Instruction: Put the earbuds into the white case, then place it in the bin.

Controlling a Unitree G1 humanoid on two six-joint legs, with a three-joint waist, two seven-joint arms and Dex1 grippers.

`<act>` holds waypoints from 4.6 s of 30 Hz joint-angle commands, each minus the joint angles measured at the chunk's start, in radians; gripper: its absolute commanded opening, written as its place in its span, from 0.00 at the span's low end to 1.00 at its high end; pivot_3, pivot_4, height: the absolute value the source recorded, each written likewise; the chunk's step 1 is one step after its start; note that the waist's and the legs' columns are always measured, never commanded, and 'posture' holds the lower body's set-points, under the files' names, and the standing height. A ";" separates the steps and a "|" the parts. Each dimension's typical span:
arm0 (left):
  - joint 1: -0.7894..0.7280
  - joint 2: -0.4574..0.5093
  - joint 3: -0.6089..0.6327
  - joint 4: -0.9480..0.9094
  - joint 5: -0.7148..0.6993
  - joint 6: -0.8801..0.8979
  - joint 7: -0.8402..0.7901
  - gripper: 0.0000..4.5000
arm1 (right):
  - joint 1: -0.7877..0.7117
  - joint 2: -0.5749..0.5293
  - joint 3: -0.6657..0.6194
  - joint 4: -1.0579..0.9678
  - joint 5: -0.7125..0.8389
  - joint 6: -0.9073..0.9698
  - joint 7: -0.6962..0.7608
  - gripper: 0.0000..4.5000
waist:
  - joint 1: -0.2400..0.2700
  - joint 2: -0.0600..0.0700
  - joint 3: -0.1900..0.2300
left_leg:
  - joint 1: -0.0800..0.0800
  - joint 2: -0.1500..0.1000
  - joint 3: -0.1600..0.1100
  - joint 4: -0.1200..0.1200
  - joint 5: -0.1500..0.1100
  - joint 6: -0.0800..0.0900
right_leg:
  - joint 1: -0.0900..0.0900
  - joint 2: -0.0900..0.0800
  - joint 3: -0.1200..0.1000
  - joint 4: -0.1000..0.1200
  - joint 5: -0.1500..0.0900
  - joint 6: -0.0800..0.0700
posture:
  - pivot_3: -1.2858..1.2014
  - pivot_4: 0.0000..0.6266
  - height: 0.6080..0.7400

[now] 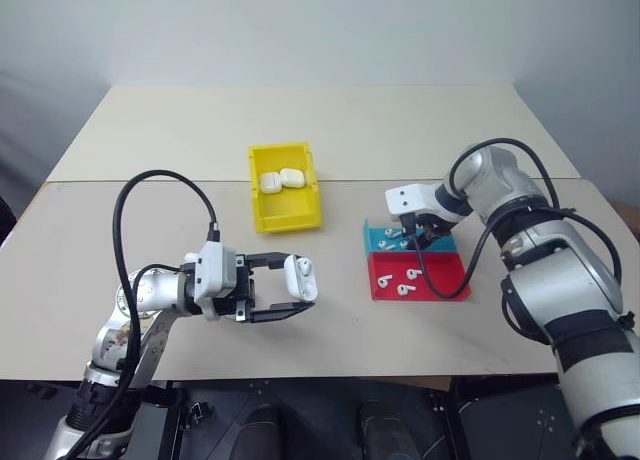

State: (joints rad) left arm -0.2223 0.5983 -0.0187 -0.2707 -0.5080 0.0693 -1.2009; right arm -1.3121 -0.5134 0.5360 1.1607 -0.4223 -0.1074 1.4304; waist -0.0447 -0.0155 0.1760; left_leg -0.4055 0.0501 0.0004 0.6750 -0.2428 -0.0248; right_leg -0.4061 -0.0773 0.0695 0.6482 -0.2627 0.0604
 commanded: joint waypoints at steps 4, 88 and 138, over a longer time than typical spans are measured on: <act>-0.002 0.004 0.002 -0.026 -0.001 -0.014 0.004 0.62 | -0.020 0.004 -0.013 0.006 -0.015 -0.027 -0.012 0.51 | 0.000 0.000 0.000 | 0.000 0.000 0.000 0.000 0.000 0.000 | 0.000 0.000 0.000 0.000 0.000 0.000 | 0.52 0.24 1.00; -0.326 -0.197 -0.105 0.134 -0.041 0.056 -0.027 0.62 | 0.763 -0.068 -1.043 -1.746 1.574 1.143 -0.611 0.14 | 0.025 0.000 0.000 | 0.000 -0.001 -0.002 0.001 0.000 0.000 | 0.003 0.000 -0.001 -0.001 0.000 0.001 | 0.52 0.24 1.00; -0.341 -0.244 -0.103 0.155 -0.019 0.018 -0.033 0.62 | 0.977 -0.157 -0.686 -1.814 1.405 0.819 -0.627 0.14 | 0.029 0.000 0.000 | -0.001 -0.001 -0.003 0.002 0.000 0.000 | 0.003 0.000 -0.001 -0.002 0.000 0.001 | 0.52 0.24 1.00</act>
State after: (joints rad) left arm -0.5496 0.3610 -0.1343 -0.0959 -0.5110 0.1084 -1.2351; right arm -0.3384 -0.6593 -0.1595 -0.6247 0.9965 0.7391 0.7971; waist -0.0158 -0.0160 0.1761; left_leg -0.4061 0.0492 -0.0023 0.6765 -0.2429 -0.0245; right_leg -0.4031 -0.0769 0.0687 0.6466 -0.2625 0.0615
